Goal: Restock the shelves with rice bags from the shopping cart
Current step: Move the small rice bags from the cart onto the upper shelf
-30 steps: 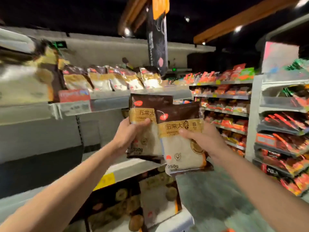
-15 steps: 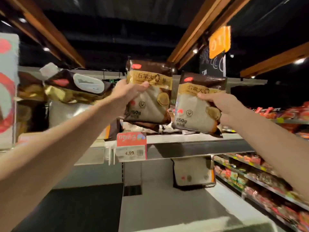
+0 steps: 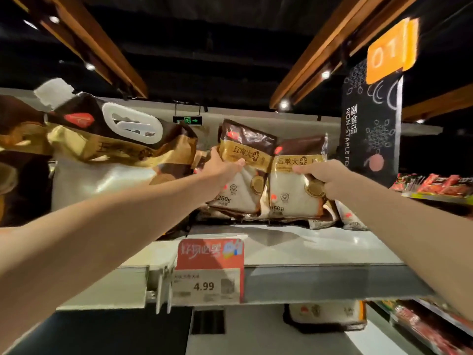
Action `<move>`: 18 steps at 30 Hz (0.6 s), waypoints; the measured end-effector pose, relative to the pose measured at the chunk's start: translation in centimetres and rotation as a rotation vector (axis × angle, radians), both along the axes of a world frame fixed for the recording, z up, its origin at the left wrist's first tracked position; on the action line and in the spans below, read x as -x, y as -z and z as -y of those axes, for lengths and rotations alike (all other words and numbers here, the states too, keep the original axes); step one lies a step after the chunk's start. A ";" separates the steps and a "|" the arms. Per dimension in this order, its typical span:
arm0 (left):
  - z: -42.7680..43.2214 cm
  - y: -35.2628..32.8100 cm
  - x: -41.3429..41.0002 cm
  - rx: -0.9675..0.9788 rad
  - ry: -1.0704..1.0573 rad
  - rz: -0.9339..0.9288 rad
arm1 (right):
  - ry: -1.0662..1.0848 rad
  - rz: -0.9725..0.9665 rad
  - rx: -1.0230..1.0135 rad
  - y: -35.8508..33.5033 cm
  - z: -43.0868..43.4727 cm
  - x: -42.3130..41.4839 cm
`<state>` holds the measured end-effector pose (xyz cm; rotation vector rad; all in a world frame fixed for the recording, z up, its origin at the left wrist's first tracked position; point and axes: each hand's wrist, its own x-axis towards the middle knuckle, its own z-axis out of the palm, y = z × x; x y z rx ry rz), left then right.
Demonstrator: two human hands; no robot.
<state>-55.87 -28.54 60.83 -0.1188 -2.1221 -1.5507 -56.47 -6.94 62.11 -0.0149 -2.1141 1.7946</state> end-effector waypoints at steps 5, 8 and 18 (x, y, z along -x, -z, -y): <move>1.1 2.4 2.4 0.016 -0.156 0.079 | -0.046 0.064 -0.054 0.2 1.3 4.2; 1.7 3.1 3.8 -0.021 -0.226 0.035 | -0.066 0.082 -0.090 0.8 2.0 6.6; 0.9 3.6 4.3 0.155 -0.394 0.006 | -0.076 -0.012 -0.404 3.6 3.4 10.0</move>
